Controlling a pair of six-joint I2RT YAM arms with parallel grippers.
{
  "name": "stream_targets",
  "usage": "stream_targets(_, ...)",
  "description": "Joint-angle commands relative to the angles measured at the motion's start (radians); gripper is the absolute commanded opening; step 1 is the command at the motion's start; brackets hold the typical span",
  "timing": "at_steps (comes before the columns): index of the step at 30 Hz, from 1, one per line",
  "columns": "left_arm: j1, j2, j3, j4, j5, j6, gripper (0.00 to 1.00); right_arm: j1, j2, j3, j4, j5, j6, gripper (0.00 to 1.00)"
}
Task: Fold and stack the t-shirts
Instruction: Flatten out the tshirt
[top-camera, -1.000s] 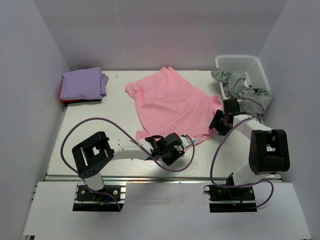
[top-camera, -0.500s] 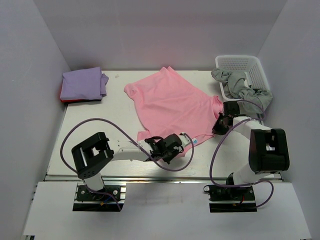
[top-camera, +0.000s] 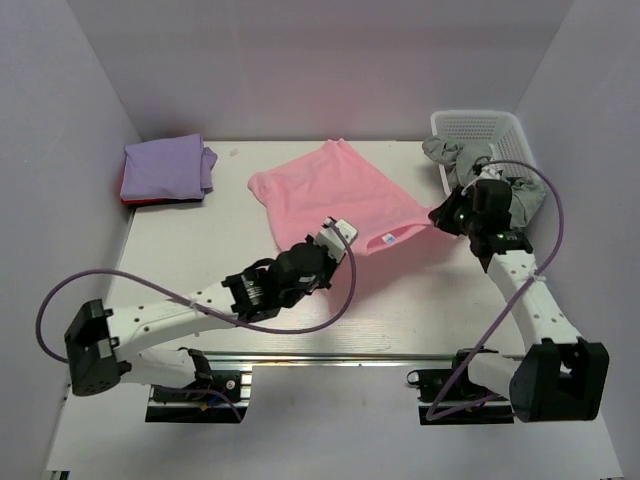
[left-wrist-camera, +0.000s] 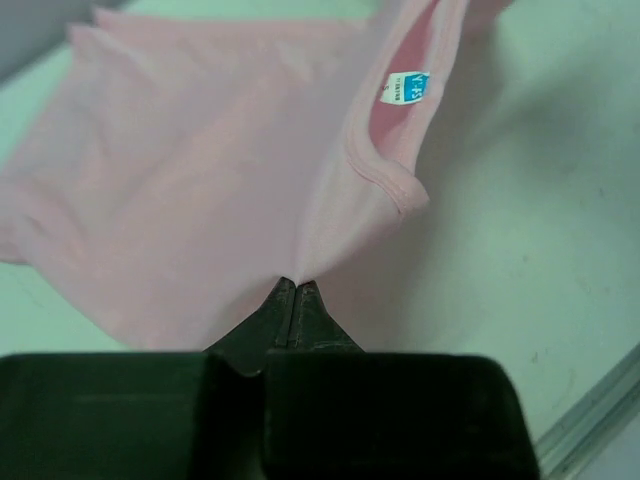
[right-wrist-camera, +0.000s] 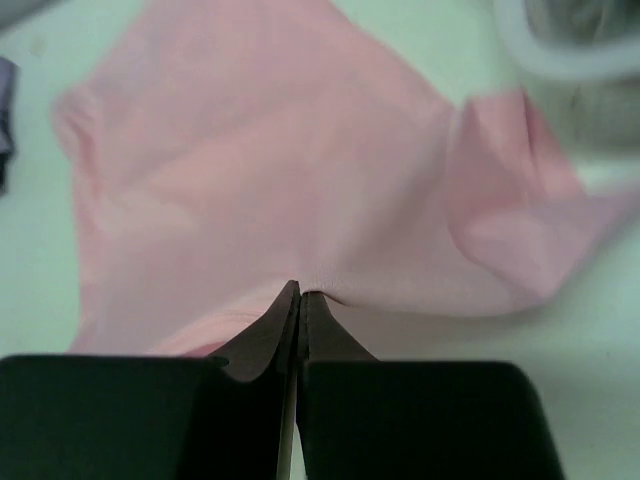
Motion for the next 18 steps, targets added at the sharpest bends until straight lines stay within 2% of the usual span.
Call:
stream_targets(1,-0.003,-0.09,0.063,0.041,-0.128,0.115,0.0,0.002,-0.062,0.118,0.044,-0.039,-0.045,0.0)
stream_targets(2,-0.003,-0.102,0.09,0.054,-0.169,0.137,0.0,0.001,-0.076,0.184,0.04,-0.033,-0.064,0.0)
stream_targets(4,-0.003,-0.122,0.152,0.042,-0.188,0.202,0.0,0.001,-0.094,0.224,0.036,-0.028,-0.081,0.0)
stream_targets(8,-0.003,-0.16,0.248,0.031,-0.198,0.295,0.0,-0.001,-0.099,0.428,0.004,-0.042,-0.142,0.0)
stream_targets(11,-0.003,-0.195,0.337,0.012,-0.198,0.351,0.0,-0.002,-0.082,0.52,-0.012,-0.102,-0.179,0.0)
stream_targets(18,-0.003,-0.239,0.575,-0.077,-0.137,0.451,0.0,-0.001,-0.027,0.856,-0.097,-0.233,-0.291,0.0)
